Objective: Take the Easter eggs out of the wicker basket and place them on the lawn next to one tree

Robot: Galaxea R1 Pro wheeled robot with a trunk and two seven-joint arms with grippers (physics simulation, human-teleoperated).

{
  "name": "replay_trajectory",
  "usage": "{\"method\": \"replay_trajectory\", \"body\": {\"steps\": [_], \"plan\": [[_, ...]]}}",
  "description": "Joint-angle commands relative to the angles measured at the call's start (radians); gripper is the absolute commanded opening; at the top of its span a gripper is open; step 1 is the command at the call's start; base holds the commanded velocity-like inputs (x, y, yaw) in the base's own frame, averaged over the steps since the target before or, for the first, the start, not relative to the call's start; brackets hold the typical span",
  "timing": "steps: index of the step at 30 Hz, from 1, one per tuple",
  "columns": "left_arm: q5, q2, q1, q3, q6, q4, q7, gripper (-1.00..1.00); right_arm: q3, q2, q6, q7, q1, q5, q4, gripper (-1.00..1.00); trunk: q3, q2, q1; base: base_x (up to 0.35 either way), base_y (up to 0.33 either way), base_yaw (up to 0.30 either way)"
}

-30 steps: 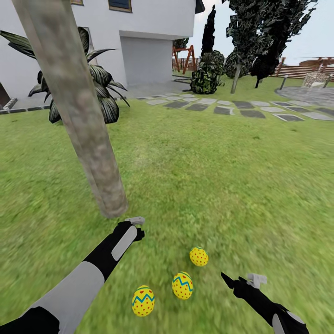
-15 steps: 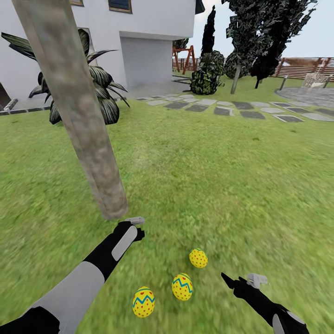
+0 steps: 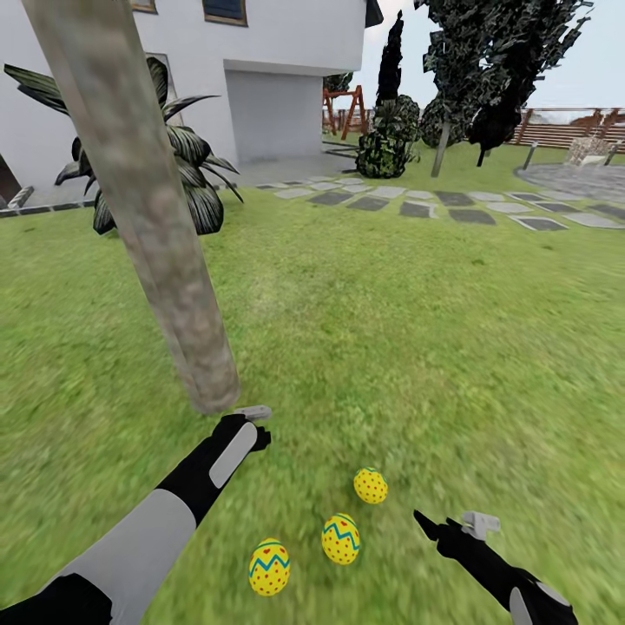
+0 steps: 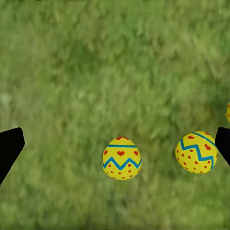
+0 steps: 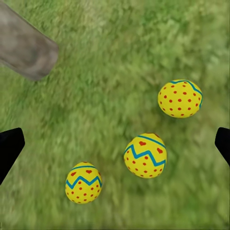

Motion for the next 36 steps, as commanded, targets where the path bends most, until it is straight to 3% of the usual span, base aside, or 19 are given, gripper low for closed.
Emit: {"method": "replay_trajectory", "body": {"steps": [1, 36], "plan": [[0.011, 0.001, -0.001, -0.003, 0.000, -0.001, 0.010, 1.00, -0.002, 0.000, 0.009, 0.005, -0.001, -0.007, 0.005, 1.00, 0.002, 0.007, -0.004, 0.000, 0.000, 0.000], [0.011, 0.000, -0.001, -0.003, -0.009, -0.001, 0.010, 1.00, -0.003, -0.002, 0.008, 0.004, -0.002, -0.007, 0.039, 1.00, 0.112, 0.252, -0.138, 0.000, 0.000, 0.000]]}}
